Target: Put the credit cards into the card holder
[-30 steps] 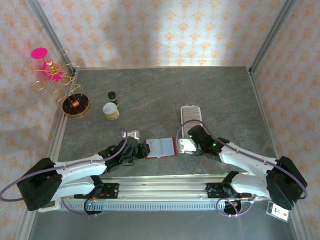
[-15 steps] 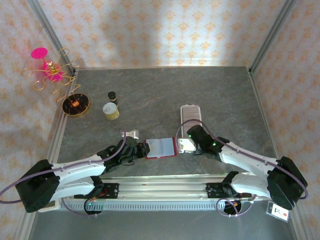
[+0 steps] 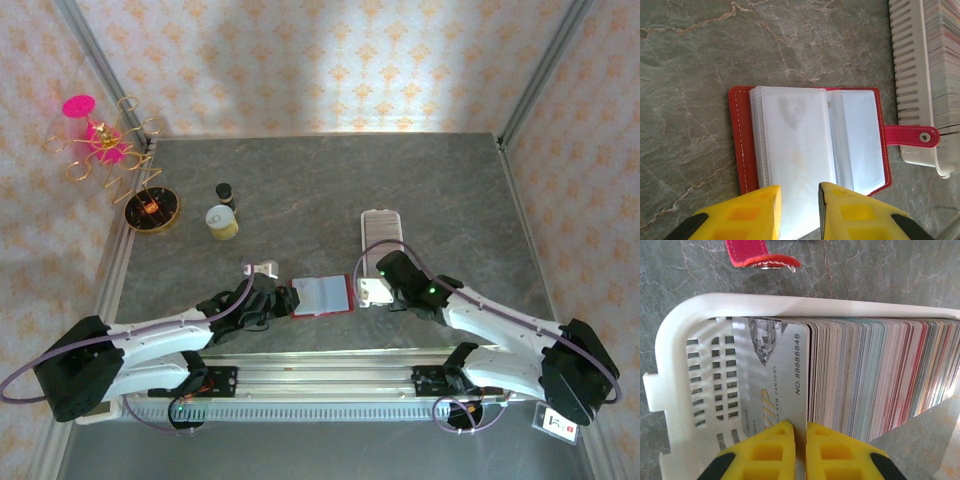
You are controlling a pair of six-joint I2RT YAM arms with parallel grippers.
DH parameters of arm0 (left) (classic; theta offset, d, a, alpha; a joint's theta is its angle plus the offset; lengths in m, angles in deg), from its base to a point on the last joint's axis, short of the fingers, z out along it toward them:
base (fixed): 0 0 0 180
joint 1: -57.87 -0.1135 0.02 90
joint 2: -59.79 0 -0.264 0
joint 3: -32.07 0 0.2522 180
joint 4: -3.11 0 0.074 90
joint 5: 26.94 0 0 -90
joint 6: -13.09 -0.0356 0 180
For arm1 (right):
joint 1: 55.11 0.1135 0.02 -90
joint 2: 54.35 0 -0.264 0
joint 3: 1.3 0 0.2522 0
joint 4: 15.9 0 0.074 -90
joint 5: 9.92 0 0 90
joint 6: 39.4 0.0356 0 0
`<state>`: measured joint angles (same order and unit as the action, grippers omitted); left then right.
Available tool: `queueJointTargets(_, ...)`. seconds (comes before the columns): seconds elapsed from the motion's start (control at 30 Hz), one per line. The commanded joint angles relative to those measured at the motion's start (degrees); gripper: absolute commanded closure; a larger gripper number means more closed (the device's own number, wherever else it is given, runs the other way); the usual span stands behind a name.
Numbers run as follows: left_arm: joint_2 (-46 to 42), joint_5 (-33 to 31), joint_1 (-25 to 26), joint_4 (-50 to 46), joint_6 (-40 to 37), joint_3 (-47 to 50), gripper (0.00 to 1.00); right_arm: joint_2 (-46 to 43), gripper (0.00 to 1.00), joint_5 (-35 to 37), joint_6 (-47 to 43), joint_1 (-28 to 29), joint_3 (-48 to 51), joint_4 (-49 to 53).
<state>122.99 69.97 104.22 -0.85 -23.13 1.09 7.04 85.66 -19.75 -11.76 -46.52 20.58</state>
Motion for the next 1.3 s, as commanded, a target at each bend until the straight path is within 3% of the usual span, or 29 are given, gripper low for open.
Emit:
queueJointTargets(0.0,0.6,0.1,-0.3,1.0,0.4,0.3,0.73,-1.9,0.92,2.0,1.0,0.0,0.3,0.2)
queueJointTargets(0.23,0.9,-0.4,-0.3,0.8,-0.3,0.5,0.69,-2.5,1.00,0.7,2.4,0.2,-1.2,2.4)
queueJointTargets(0.47,1.9,-3.0,-0.3,-2.4,-1.1,-1.2,0.50,-2.8,1.00,-2.4,6.5,2.1,-4.9,9.3)
queueJointTargets(0.6,2.1,-3.3,-0.3,-3.0,-1.5,-1.8,0.46,-3.5,1.00,-4.9,9.5,3.1,-6.9,13.0)
queueJointTargets(1.1,3.7,-2.1,0.1,-4.4,-3.0,-4.0,0.44,-5.8,1.00,-8.1,20.2,4.2,-13.9,18.5)
queueJointTargets(1.27,4.6,-3.2,0.5,-5.5,-3.1,-5.0,0.44,-6.5,1.00,-11.9,36.2,4.2,-17.6,10.6)
